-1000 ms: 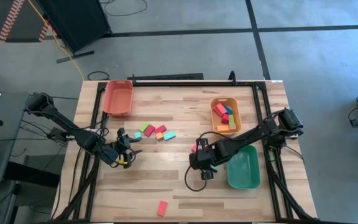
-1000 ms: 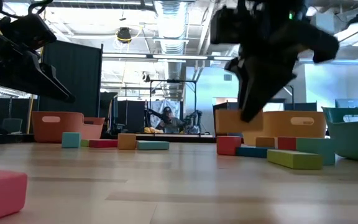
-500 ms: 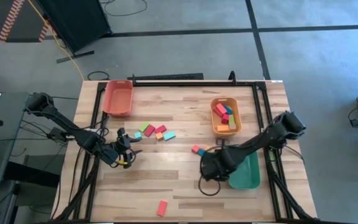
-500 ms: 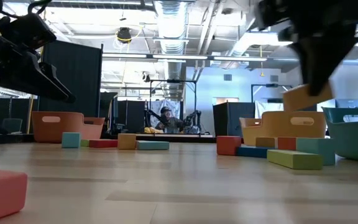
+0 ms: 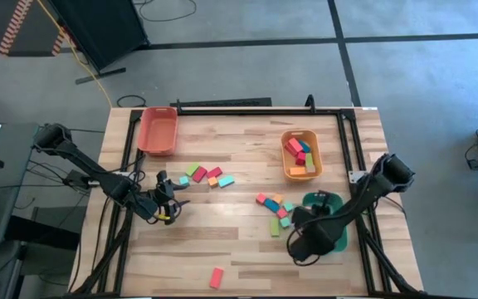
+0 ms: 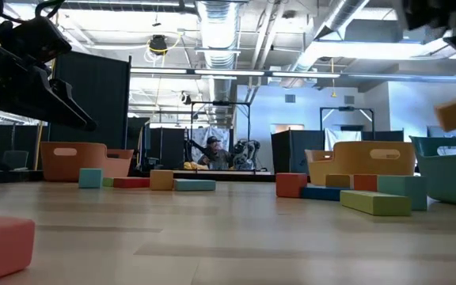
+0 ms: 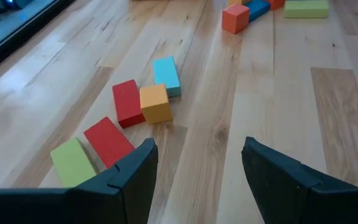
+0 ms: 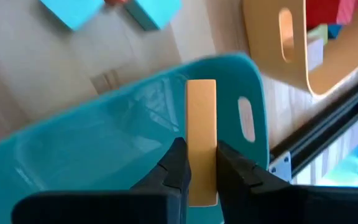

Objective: Sort blocks by size
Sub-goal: Put the small rectangular yellow block into the green bin

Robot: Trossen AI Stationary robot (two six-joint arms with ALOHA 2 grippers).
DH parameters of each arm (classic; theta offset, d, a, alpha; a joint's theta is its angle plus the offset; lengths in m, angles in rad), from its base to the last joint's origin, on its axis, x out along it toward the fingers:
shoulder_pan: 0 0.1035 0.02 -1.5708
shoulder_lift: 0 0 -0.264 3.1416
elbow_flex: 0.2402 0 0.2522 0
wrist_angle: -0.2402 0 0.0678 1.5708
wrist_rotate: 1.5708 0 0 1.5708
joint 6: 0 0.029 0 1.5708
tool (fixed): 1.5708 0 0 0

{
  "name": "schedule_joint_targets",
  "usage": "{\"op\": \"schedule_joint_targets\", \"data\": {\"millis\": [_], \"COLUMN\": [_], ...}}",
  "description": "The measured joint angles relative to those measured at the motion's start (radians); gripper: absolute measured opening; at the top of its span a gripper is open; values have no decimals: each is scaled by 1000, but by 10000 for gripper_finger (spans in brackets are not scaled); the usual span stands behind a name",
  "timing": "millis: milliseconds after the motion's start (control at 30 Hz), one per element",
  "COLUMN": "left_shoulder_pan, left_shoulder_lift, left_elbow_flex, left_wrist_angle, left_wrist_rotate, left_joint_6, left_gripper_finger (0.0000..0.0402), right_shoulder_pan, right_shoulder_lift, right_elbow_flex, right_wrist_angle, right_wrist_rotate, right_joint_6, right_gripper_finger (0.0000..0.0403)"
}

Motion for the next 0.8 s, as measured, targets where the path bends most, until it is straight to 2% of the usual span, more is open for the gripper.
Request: {"op": "schedule_joint_targets", "data": {"millis": [233,533,800], "left_shoulder_pan": [0,0,0], "left_shoulder_lift": [0,0,0], "left_elbow_flex": [0,0,0], "left_wrist_angle": [-2,-3,-5], "left_wrist_rotate": [0,0,0], "left_joint_6": [0,-7,-10], "left_gripper_finger": [224,224,224], "right_shoulder_pan": [49,40,9], "right_shoulder_lift": [-42,-201,-308], "right_elbow_flex": [-150,-332,-381], "right_wrist_angle": [75,240,276], "right_wrist_rotate": [-6,-39,-43], "right_joint_6": [88,168,215], "right_gripper_finger": [78,83,134]}}
